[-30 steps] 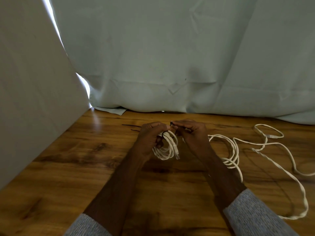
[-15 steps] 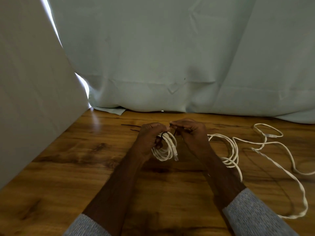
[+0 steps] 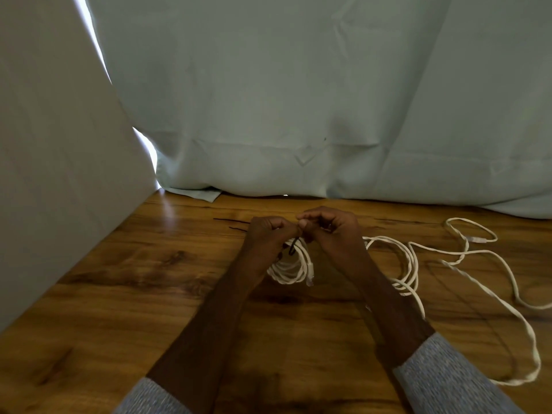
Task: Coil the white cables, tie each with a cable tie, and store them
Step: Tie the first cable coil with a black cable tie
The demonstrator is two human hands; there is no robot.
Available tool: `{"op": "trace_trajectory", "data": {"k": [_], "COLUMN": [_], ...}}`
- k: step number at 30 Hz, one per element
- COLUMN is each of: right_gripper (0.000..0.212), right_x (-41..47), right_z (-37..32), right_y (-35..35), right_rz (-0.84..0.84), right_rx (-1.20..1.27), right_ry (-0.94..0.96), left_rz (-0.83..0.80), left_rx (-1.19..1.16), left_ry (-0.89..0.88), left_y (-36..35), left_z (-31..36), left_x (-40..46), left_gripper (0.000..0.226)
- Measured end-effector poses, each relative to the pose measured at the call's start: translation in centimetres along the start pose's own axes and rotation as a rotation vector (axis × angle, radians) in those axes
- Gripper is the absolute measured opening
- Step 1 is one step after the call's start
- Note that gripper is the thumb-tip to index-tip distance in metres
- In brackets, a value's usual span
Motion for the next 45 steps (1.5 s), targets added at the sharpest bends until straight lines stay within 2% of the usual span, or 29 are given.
{"op": "trace_trajectory", "data": {"k": [3, 8, 11, 14, 18, 25, 32, 39, 42, 45], "right_gripper": [0.016, 0.014, 0.009, 0.011, 0.007, 0.009, 0.008, 0.009, 0.010, 0.008], "right_x": [-0.1, 0.0, 0.0, 0.0, 0.2, 0.4, 0.8, 0.6, 0.7, 1.1], "right_z": [0.4, -0.5, -0.6, -0.5, -0.6, -0.4, -0.9, -0.6, -1.0, -1.6], "right_y": [0.2, 0.6, 0.4, 0.5, 0.9, 1.7, 5.3, 5.3, 4.8, 5.0], "right_rz": [0.055, 0.145, 0.145, 0.148, 0.172, 0.307, 0.618, 0.630, 0.587, 0.616], "right_rx": [-0.118, -0.291, -0.208, -0.098, -0.172, 0.112, 0.365, 0.342, 0.313, 0.347], "right_ry": [0.025, 0.169, 0.133, 0.050, 0.073, -0.119, -0.127, -0.146, -0.144, -0.102], "left_rz": [0.064, 0.126, 0.168, 0.151, 0.179, 0.149, 0.047, -0.005, -0.019, -0.037], "left_rx": [0.099, 0.209, 0.221, 0.172, 0.231, 0.285, 0.273, 0.256, 0.292, 0.311], "left_ry": [-0.118, -0.287, -0.322, -0.359, -0.467, -0.451, -0.415, -0.417, -0.500, -0.530], "left_y": [-0.2, -0.2, -0.2, -0.5, -0.5, -0.7, -1.4, -2.2, -2.2, -2.1], "left_z": [0.6, 0.6, 0.1, 0.0, 0.4, 0.2, 0.2, 0.1, 0.5, 0.5], "left_x": [-0.1, 0.1, 0.3, 0.2, 0.1, 0.2, -0.2, -0.6, -1.1, -1.0], "left_gripper": [0.017, 0.022, 0.015, 0.018, 0.017, 0.012, 0.017, 0.017, 0.021, 0.020]}}
Point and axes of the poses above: each hand's wrist, its own x-axis towards the middle knuckle, its own y-axis out of the back of the hand, z = x × y, the point moved 5 cm from there along x, towards the middle knuckle, and after that the axes turned 11 degrees about y, right-handed, at the moved point
